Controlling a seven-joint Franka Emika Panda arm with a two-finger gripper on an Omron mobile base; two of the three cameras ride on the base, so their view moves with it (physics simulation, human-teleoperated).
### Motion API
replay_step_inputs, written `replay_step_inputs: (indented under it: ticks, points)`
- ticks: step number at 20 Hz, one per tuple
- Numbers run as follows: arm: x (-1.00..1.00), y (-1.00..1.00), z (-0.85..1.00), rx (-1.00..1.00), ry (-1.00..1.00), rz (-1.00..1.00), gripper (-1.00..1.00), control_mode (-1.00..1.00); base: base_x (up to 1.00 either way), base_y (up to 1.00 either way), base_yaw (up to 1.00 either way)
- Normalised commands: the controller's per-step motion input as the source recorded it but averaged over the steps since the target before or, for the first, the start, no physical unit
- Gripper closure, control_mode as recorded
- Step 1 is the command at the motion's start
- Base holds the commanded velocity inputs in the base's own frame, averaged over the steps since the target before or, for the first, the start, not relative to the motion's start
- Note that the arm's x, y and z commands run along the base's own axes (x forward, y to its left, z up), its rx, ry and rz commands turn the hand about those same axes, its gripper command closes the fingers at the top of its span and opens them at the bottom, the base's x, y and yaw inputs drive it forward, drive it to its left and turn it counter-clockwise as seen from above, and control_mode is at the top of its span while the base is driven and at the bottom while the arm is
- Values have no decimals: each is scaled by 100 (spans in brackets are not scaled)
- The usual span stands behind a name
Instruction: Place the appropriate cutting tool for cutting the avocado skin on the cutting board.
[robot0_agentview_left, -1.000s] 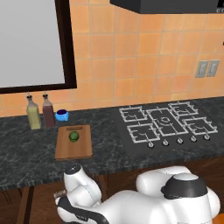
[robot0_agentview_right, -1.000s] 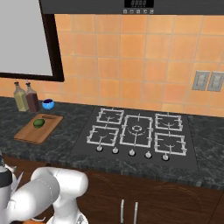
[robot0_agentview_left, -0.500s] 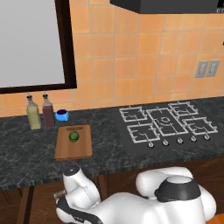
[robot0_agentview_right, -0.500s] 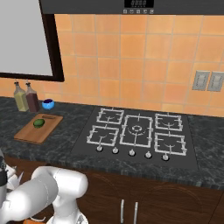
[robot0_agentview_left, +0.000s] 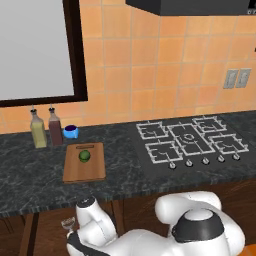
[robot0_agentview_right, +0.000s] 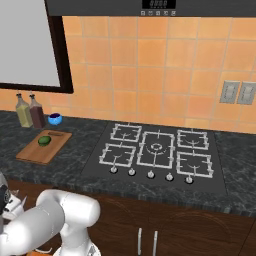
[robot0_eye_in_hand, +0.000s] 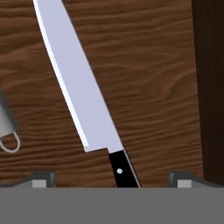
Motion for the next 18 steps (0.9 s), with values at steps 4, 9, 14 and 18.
replay_step_inputs:
  ticks: [4,9,14,18]
  points:
    - [0,0,-27,0,-1,0,-100,-100,0,0,0]
    - [0,3,-17,0,-2,0,-100,-100,0,0,0]
    - [0,1,-9,0,-1,0,-100,-100,0,0,0]
    - [0,0,-20,0,0,1,-100,-100,0,0,0]
